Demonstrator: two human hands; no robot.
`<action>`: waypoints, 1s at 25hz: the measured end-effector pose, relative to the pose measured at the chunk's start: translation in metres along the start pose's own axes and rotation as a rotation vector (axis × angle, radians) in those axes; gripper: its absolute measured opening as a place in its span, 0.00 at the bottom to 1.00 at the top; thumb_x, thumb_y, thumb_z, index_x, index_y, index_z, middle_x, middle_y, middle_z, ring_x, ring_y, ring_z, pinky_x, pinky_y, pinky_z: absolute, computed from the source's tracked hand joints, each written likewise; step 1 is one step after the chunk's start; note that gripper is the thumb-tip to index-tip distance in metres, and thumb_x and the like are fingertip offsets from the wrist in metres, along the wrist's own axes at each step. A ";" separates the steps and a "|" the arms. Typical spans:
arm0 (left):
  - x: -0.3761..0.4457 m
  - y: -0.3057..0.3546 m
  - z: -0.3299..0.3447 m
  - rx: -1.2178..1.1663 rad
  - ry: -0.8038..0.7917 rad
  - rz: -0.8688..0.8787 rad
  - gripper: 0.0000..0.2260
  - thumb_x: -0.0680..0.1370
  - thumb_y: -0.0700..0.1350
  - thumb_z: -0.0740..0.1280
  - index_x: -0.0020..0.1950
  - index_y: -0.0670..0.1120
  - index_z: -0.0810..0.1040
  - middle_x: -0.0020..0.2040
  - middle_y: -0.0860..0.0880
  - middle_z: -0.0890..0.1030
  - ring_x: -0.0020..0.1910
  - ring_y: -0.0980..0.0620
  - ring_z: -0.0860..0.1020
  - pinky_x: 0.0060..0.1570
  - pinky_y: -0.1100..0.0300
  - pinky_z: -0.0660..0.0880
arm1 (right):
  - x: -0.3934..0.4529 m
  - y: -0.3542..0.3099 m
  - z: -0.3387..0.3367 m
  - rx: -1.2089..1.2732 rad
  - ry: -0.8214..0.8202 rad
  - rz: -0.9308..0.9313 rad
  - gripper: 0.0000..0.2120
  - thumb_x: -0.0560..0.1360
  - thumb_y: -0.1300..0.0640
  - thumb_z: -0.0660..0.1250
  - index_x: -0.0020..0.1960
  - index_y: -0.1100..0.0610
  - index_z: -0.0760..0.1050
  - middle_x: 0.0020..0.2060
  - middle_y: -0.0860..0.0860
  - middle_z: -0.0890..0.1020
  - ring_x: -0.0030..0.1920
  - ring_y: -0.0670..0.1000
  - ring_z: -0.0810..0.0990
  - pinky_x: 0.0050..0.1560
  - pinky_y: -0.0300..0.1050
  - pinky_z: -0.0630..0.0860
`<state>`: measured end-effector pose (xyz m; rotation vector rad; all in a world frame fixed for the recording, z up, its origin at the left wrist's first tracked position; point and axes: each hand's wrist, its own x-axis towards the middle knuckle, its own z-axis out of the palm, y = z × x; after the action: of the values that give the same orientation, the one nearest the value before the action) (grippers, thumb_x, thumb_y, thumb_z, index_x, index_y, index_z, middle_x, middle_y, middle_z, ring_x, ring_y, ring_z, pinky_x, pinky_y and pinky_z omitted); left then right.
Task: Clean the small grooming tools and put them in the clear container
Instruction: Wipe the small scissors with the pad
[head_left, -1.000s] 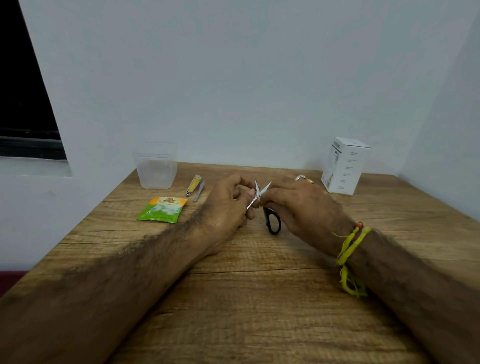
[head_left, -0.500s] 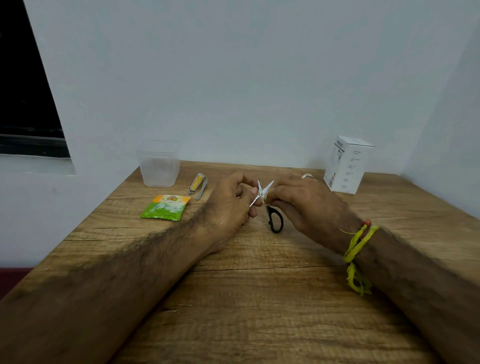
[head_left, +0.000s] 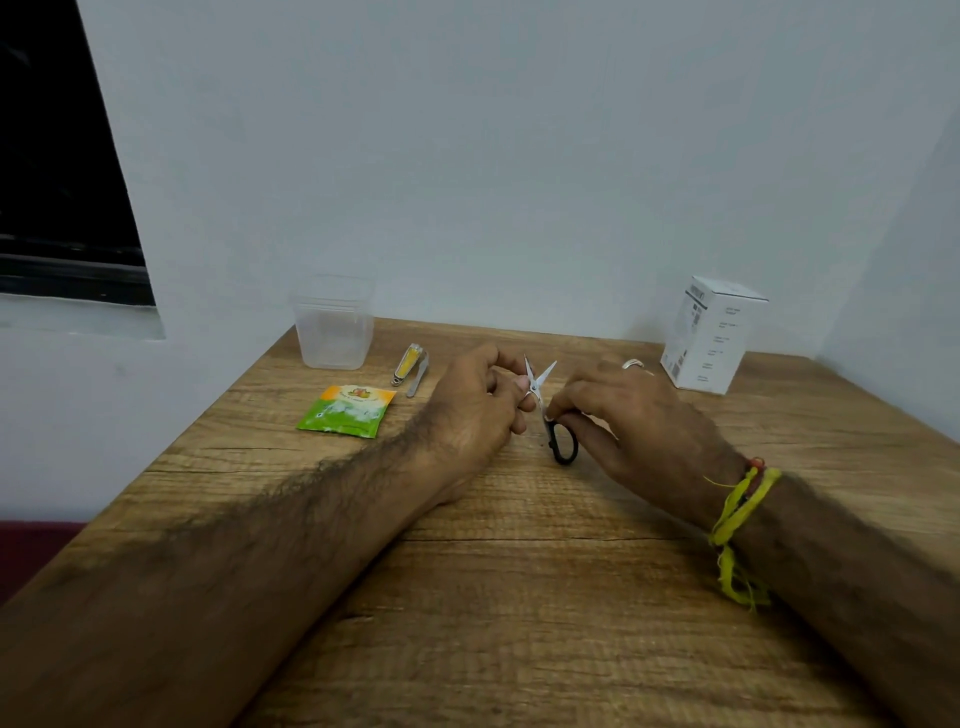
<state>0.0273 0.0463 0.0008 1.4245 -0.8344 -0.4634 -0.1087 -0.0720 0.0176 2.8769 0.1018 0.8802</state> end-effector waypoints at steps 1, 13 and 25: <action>0.001 0.000 0.000 -0.002 0.002 -0.001 0.05 0.83 0.38 0.63 0.55 0.44 0.77 0.40 0.45 0.81 0.30 0.56 0.75 0.24 0.68 0.68 | -0.001 -0.001 0.001 -0.014 -0.010 -0.007 0.04 0.74 0.63 0.70 0.47 0.56 0.81 0.45 0.49 0.81 0.45 0.50 0.77 0.47 0.37 0.60; 0.001 0.001 0.002 -0.012 0.013 -0.002 0.05 0.83 0.36 0.63 0.56 0.42 0.77 0.41 0.43 0.81 0.30 0.54 0.74 0.23 0.69 0.67 | -0.003 -0.011 0.000 -0.034 -0.044 0.051 0.07 0.76 0.60 0.64 0.49 0.57 0.81 0.45 0.51 0.81 0.45 0.54 0.79 0.45 0.44 0.70; -0.002 0.001 0.001 0.023 -0.008 0.060 0.05 0.83 0.37 0.62 0.54 0.44 0.76 0.40 0.45 0.80 0.30 0.54 0.74 0.27 0.65 0.69 | -0.003 -0.015 -0.002 0.027 -0.045 0.077 0.05 0.75 0.64 0.67 0.46 0.59 0.82 0.42 0.53 0.82 0.46 0.55 0.80 0.44 0.45 0.70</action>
<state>0.0248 0.0471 0.0011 1.4161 -0.8884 -0.4151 -0.1127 -0.0573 0.0153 2.9422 -0.0019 0.8325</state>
